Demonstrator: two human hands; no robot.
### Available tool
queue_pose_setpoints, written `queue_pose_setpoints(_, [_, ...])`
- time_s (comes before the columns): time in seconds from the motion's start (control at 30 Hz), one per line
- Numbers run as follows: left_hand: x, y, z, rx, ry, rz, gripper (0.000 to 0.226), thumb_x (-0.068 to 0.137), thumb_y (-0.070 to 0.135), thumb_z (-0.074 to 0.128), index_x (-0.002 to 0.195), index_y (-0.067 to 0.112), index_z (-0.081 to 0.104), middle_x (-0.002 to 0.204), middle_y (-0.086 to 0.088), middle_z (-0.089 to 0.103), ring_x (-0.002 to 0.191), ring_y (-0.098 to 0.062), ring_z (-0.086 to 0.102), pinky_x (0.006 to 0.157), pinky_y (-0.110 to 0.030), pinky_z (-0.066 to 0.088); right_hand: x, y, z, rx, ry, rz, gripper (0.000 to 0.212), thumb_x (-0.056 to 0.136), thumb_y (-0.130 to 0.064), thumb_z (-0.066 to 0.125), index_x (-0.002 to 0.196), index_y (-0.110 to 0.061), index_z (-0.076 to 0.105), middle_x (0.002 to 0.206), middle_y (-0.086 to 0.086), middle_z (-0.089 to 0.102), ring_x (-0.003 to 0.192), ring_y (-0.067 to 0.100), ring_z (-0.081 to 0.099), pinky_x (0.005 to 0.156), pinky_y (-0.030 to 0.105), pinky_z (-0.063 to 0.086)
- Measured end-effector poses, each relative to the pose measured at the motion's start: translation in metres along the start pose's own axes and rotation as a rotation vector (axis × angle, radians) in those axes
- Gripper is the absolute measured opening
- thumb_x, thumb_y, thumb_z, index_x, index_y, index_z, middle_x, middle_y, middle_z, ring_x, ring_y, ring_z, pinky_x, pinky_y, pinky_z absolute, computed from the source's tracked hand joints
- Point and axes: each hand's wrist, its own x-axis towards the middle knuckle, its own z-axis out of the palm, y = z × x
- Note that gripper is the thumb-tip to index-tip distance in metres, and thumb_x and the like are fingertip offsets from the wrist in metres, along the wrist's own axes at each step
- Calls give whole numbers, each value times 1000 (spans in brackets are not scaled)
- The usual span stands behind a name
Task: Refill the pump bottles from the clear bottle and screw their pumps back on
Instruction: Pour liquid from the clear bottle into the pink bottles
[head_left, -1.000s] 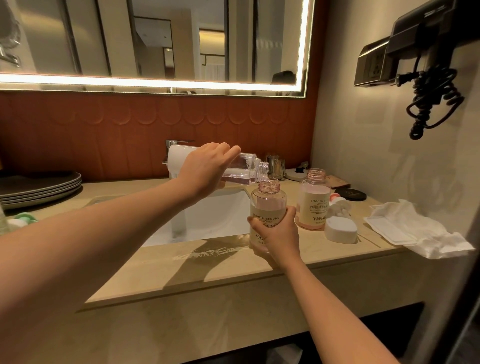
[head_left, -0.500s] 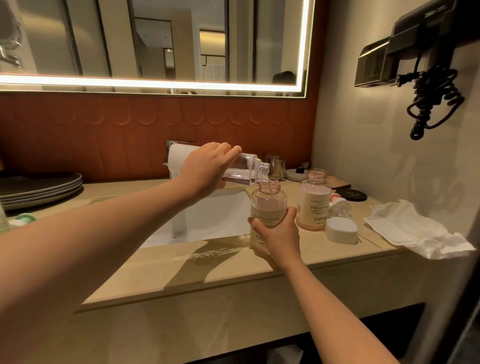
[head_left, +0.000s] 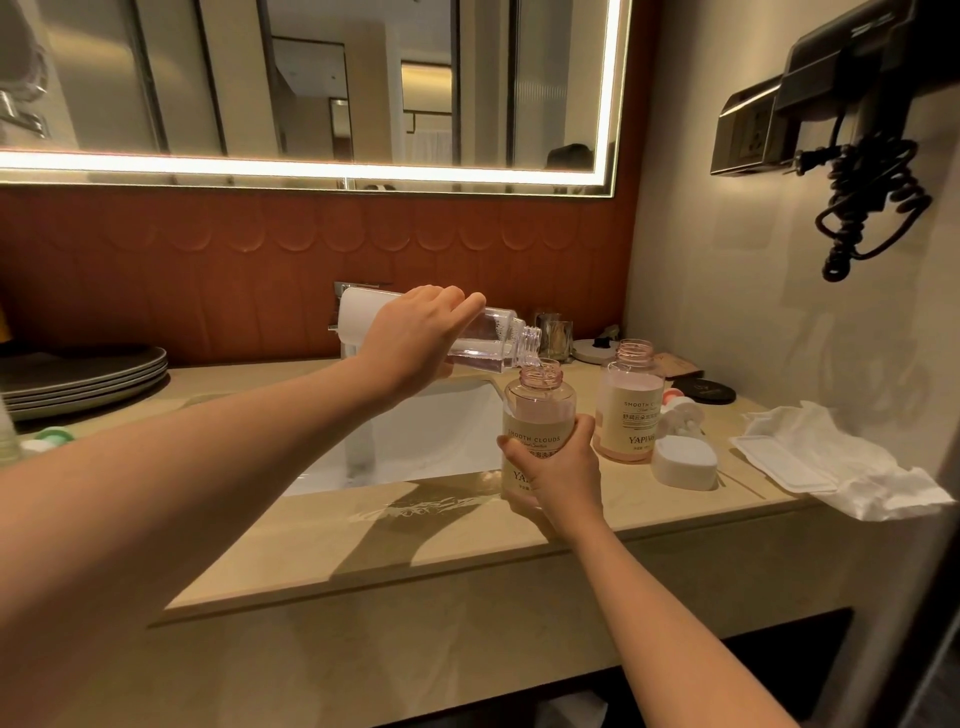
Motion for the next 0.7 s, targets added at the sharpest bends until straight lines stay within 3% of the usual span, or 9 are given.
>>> queue_pose_setpoints(0.27, [0, 0, 0, 9, -5, 3, 57, 80, 16, 68, 130, 13, 41, 116, -8, 56, 99, -23, 53, 76, -32, 48, 0, 0, 0, -1, -1, 8, 65, 68, -42, 77, 109, -24, 30, 105, -4, 53, 94, 17, 55, 75, 35, 52])
queue_pose_setpoints(0.47, [1, 0, -1, 23, -16, 2, 56, 79, 13, 68, 129, 12, 41, 116, -9, 55, 99, -25, 52, 76, -33, 45, -1, 0, 0, -2, -3, 10, 65, 68, -43, 77, 109, -25, 30, 104, -5, 53, 95, 19, 55, 80, 43, 52])
queue_pose_setpoints(0.7, [1, 0, -1, 24, -12, 3, 55, 82, 15, 66, 130, 13, 39, 117, -8, 55, 100, -23, 51, 74, -30, 45, -2, -2, -1, 9, -7, 7, 64, 68, -41, 77, 108, -25, 30, 103, -5, 52, 95, 19, 56, 79, 41, 53])
